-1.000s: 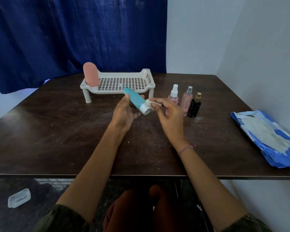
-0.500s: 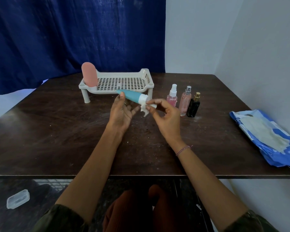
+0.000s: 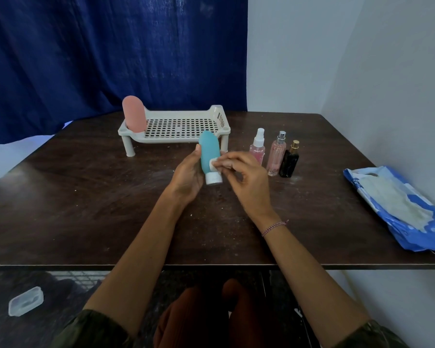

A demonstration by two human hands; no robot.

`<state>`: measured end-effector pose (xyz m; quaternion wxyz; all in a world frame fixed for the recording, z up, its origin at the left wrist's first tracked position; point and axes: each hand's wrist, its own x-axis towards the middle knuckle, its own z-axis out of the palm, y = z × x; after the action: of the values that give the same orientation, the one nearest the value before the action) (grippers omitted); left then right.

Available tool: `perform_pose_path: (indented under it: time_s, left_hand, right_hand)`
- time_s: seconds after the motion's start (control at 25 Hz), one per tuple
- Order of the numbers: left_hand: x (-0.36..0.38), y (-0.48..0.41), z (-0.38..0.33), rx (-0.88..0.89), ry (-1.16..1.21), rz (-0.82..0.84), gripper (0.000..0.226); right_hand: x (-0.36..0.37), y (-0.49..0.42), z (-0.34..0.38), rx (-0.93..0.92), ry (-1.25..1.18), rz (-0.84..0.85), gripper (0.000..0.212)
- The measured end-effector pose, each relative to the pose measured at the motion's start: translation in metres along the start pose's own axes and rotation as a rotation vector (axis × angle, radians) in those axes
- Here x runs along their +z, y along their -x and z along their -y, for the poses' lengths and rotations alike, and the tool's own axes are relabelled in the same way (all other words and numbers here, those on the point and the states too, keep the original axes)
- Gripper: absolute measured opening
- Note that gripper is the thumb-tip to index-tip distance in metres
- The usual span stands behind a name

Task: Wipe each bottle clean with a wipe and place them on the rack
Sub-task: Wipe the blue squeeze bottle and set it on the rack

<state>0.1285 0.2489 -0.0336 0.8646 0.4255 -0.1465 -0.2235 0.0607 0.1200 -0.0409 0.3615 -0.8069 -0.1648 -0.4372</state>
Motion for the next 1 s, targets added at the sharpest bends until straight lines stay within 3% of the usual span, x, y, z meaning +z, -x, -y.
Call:
perform_pose_path:
  time_s: [0.32,0.52,0.8,1.0]
  left_hand:
    - [0.004,0.008,0.003,-0.204,-0.216,0.223,0.045]
    - [0.002,0.005,0.004,-0.109,-0.355,0.198,0.041]
    - [-0.009,-0.002,0.003,0.064,-0.406,0.195,0.036]
    - [-0.009,0.000,-0.001,0.040,-0.509,0.215,0.030]
  right_hand:
    - [-0.007,-0.004,-0.006,0.147,0.111,-0.197,0.013]
    - [-0.007,-0.006,-0.007,0.147,0.079,-0.231,0.013]
    - [-0.003,-0.001,-0.001,-0.082,0.080,-0.040,0.016]
    - [-0.009,-0.004,-0.001,-0.037,0.136,-0.135,0.016]
